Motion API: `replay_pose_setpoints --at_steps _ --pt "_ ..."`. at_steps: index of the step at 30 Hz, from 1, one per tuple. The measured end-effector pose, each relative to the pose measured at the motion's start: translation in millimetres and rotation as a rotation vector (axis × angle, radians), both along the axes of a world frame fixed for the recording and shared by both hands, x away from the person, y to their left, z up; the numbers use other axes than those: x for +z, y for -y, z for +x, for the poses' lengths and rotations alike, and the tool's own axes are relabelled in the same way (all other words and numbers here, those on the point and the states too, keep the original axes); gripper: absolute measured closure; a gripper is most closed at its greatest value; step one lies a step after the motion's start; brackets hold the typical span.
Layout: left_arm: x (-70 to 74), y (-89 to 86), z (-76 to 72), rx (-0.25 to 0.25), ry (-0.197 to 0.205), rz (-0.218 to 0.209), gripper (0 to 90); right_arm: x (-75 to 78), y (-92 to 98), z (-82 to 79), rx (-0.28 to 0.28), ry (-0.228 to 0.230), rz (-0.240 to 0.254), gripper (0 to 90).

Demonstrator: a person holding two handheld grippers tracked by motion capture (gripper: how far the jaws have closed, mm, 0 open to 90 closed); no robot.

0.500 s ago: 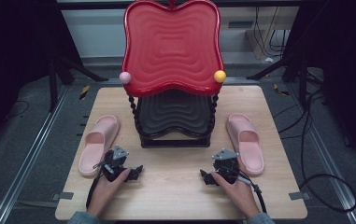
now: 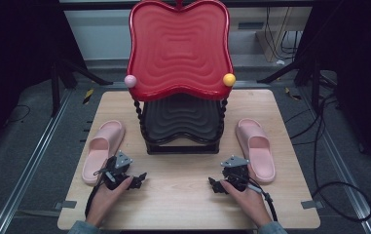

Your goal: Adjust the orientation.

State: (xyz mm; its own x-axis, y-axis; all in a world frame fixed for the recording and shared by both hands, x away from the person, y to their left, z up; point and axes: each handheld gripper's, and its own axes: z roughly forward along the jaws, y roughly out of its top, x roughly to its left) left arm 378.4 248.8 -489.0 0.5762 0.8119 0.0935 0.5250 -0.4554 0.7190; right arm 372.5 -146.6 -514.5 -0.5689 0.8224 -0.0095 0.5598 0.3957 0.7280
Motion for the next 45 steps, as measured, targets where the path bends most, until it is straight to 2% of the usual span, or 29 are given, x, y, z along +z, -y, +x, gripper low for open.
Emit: replay_pose_setpoints --at_steps 4,6,9,14,22,25,26,27,28,32,33,37,41,45 --pt "23.0 -15.4 -1.2 0.0 0.029 0.036 4.8 -0.1 -0.1 -0.3 -0.001 0.0 0.002 3.1" --pt "34.1 -26.7 -0.1 -0.001 0.043 0.04 4.8 -0.1 -0.1 -0.3 -0.001 0.0 0.002 3.1" --pt "46.3 -45.5 2.6 0.023 0.057 0.063 5.3 -0.2 -0.1 -0.3 -0.001 0.0 0.002 3.1" --pt "58.4 -72.1 6.4 0.078 0.059 0.068 5.4 -0.1 -0.1 -0.3 -0.001 0.0 0.002 3.1" --pt "69.3 -96.2 14.0 0.123 0.068 0.112 4.2 -0.1 0.1 -0.3 0.001 0.0 0.002 3.1" --pt "72.3 -110.4 20.1 0.159 0.07 0.131 6.0 0.0 0.4 -0.3 0.005 0.0 0.001 3.1" --pt "72.3 -110.4 20.1 0.159 0.07 0.131 8.2 0.1 0.3 -0.4 0.004 -0.003 0.003 3.1" --pt "72.5 -117.4 21.9 0.185 0.081 0.129 11.8 0.0 0.4 -0.3 0.005 0.0 0.001 3.1" --pt "71.9 -120.4 23.2 0.191 0.078 0.127 15.6 0.0 0.4 -0.3 0.005 0.0 0.001 3.1" --pt "67.8 -126.7 28.7 0.198 0.055 0.13 31.7 0.0 0.5 -0.1 0.007 0.0 0.0 3.1" --pt "63.5 -130.6 33.5 0.213 0.045 0.135 37.3 0.0 0.5 -0.1 0.007 0.0 0.0 3.0" --pt "53.0 -137.9 44.5 0.242 0.009 0.105 52.6 0.0 0.5 -0.1 0.007 0.0 0.0 3.0" --pt "45.8 -138.9 54.4 0.258 -0.011 0.086 61.6 0.0 0.5 -0.1 0.008 0.0 0.0 3.0" --pt "39.9 -139.0 63.4 0.278 -0.022 0.07 66.0 -0.1 0.5 0.0 0.008 0.0 0.0 3.0"
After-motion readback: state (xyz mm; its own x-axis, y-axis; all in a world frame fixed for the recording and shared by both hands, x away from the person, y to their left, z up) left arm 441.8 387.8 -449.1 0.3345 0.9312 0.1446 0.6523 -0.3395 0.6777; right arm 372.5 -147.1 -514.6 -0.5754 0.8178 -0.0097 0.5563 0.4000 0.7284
